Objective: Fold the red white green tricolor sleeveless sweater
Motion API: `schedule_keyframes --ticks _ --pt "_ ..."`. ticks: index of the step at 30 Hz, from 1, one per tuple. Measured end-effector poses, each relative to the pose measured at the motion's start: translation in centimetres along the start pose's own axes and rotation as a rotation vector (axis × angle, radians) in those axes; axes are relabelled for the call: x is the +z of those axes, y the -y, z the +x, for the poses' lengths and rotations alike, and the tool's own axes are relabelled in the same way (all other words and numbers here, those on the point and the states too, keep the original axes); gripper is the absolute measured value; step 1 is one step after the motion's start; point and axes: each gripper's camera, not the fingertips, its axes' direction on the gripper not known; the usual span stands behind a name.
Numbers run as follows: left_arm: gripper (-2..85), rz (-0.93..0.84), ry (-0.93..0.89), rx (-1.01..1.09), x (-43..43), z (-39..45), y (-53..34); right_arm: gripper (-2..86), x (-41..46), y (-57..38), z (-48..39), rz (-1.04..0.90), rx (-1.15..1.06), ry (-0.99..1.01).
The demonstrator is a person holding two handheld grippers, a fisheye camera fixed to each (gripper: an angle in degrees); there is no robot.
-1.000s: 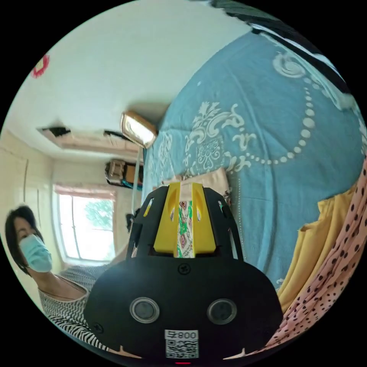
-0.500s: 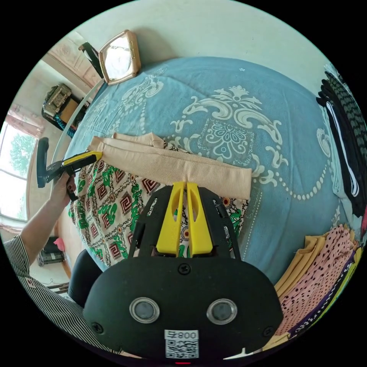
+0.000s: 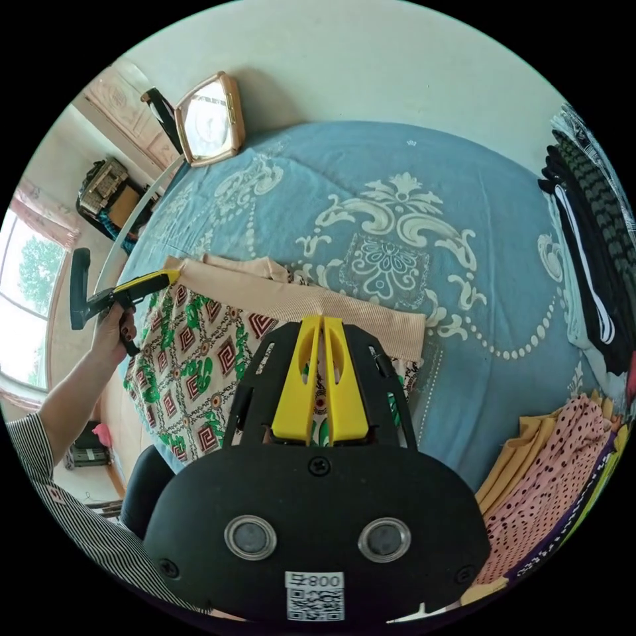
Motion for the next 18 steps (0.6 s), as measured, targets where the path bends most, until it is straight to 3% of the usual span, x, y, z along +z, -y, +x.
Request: schedule_keyframes --ticks 4,12,18 --pt "5.4 -0.029 -0.022 -0.057 0.3 -1.5 -0.8 0.1 1.6 0.1 0.0 -0.085 0.026 -0.005" --pt "7.7 0.109 0.014 -0.128 -5.6 -4.6 -6.0 -0.3 -1.2 -2.7 0.1 0.012 0.06 -0.011" --pt "2.9 -0.02 0.017 -0.225 -4.5 -8.1 -9.2 -0.3 -2.4 -6.0 0.3 0.018 0.077 0.017"
